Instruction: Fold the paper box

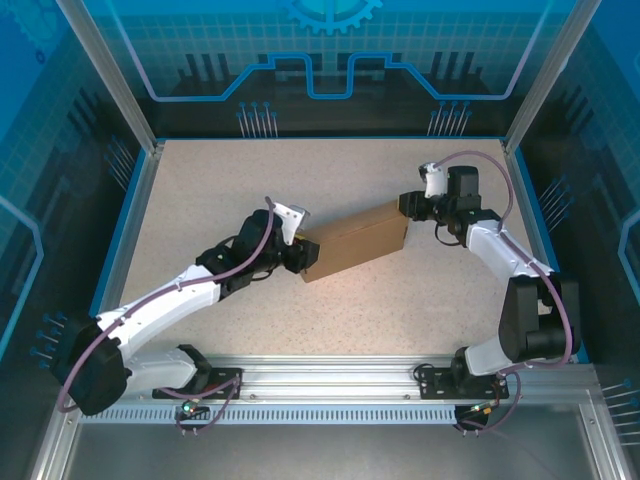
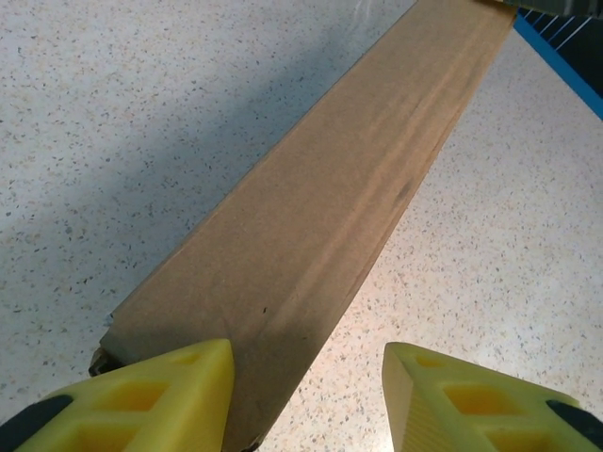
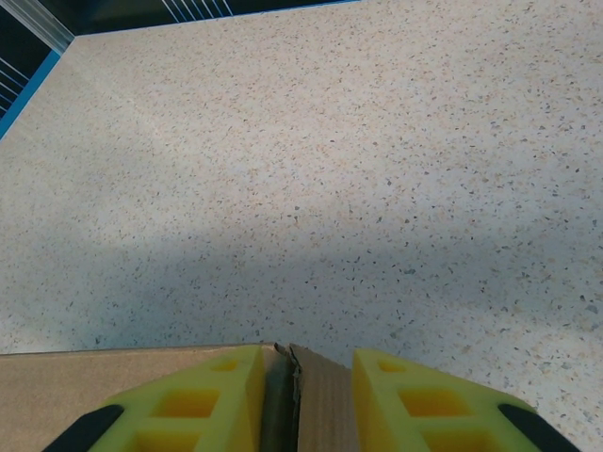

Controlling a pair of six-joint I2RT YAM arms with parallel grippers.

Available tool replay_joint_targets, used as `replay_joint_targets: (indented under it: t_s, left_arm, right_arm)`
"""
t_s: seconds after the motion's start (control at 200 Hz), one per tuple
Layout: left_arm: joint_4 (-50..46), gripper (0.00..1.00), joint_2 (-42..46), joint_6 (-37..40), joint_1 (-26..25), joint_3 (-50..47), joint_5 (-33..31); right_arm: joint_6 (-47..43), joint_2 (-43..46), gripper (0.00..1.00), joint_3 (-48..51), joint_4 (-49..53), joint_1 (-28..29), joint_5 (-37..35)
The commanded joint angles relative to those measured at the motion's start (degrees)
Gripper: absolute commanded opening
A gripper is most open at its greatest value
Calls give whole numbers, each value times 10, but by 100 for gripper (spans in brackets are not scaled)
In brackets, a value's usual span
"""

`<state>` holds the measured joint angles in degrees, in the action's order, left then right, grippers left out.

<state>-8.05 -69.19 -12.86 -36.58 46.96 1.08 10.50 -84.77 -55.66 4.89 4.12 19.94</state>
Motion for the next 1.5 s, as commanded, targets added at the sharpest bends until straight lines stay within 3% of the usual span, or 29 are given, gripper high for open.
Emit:
replay_joint_targets:
  t_s: [0.0, 0.12, 0.255, 0.52, 0.72, 0.905, 1.036, 1.241, 1.496]
  left_arm:
    - [-41, 46, -14, -44, 5, -41, 34]
    - [-17, 46, -30, -66, 4, -49, 61]
    - [-11, 46, -19, -45, 3, -32, 49]
    - [37, 63, 2, 35, 4, 31, -11]
    - [36, 77, -93, 120, 3, 107, -38]
    - [-15, 87, -179, 184, 3, 183, 29]
    - [-39, 89, -216, 202, 3, 216, 76]
    - [-70, 87, -267, 235, 3, 257, 65]
    - [-106, 72, -294, 277, 0, 281, 110]
  right_arm:
    - [-13, -32, 30, 14, 97, 8, -32]
    - [-11, -37, 30, 11, 95, 12, -33]
    - [-13, -35, 30, 10, 99, 14, -35]
    - [-7, -22, 32, 4, 96, 20, -38]
    - [-6, -23, 34, -6, 95, 25, -37]
    - [-9, -24, 35, -10, 100, 28, -40]
    - [-11, -27, 36, -10, 101, 27, -43]
    - [-8, -32, 36, -10, 96, 28, -36]
    - [-9, -32, 37, -13, 97, 28, -37]
